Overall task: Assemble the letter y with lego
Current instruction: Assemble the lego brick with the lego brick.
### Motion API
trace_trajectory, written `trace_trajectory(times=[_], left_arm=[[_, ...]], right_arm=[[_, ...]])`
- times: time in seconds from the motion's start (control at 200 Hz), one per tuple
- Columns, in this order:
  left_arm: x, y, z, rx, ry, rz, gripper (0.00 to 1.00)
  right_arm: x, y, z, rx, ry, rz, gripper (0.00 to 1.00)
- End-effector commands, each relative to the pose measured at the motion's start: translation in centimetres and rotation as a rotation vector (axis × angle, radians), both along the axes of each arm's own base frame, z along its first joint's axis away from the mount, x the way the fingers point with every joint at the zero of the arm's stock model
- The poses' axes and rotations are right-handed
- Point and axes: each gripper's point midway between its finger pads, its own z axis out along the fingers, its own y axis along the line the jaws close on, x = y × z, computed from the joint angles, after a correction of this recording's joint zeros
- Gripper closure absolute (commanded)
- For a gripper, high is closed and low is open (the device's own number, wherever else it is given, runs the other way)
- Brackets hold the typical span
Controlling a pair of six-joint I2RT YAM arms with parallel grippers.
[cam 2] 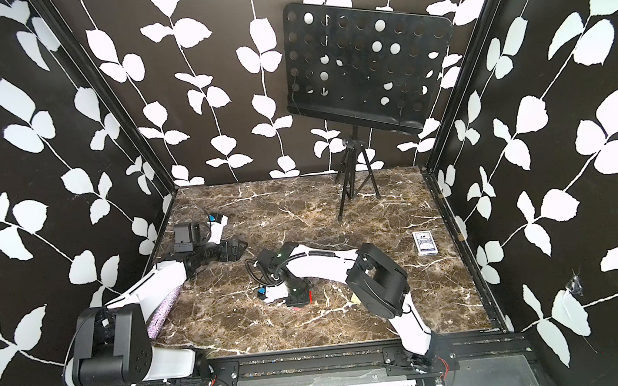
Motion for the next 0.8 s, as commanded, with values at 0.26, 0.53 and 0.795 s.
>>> trace_trajectory(times=[0.26,0.53,0.795], left_arm=[[-0.3,-0.1,0.7,-0.015,-0.022,-0.002,0.08],[-0.4,-0.5,0.7,-0.038,-0.015,-0.016,0.08],[-1.2,-3.0,0.4,-0.076,0.007,-0.093,0.11]], right_arm=[[1.1,0.7,1.2,0.072,-0.04,-0.052,0.52],[4.1,0.1,4.8,0.235,-0.063,-0.265,0.44],[10.4,-6.9,5.9,0.244,-0.13,-0.801,0.44]])
